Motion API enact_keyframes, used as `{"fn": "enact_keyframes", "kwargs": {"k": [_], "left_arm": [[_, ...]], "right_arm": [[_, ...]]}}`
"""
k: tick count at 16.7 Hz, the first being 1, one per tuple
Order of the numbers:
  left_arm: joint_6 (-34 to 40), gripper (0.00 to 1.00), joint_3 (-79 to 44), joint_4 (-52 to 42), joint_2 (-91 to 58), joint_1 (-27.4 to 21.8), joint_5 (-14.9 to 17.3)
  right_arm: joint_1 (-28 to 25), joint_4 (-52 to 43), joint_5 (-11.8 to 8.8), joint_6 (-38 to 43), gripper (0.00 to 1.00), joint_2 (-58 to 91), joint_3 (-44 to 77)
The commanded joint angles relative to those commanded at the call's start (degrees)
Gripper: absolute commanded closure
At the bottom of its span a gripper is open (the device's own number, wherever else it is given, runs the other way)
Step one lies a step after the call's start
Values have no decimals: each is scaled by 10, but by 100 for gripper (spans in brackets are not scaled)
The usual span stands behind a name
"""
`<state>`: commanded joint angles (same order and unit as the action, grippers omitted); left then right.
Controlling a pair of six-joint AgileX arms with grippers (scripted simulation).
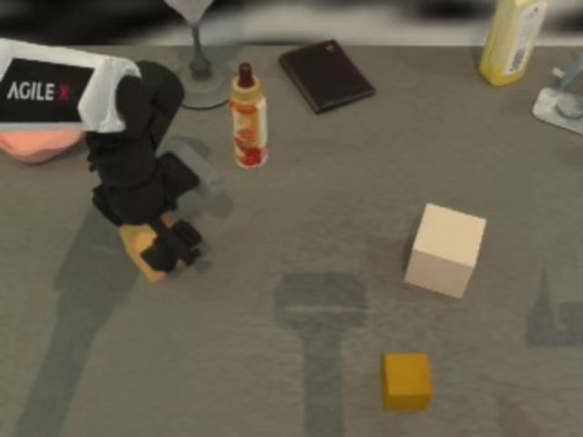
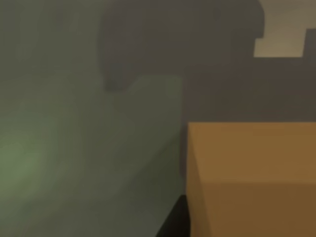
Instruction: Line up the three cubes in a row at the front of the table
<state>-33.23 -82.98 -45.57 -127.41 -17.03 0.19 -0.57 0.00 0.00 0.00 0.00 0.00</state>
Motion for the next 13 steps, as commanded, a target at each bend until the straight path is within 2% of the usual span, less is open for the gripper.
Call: {"fn": "enact_keyframes", "kwargs": {"k": [8,13], "left_arm": [[3,100,-4,-9,14,0,5],[3,100,-48,-89,45,6,5]], "right_arm": [[0,0,0,0,0,0,0],[0,0,0,0,0,0,0]]}}
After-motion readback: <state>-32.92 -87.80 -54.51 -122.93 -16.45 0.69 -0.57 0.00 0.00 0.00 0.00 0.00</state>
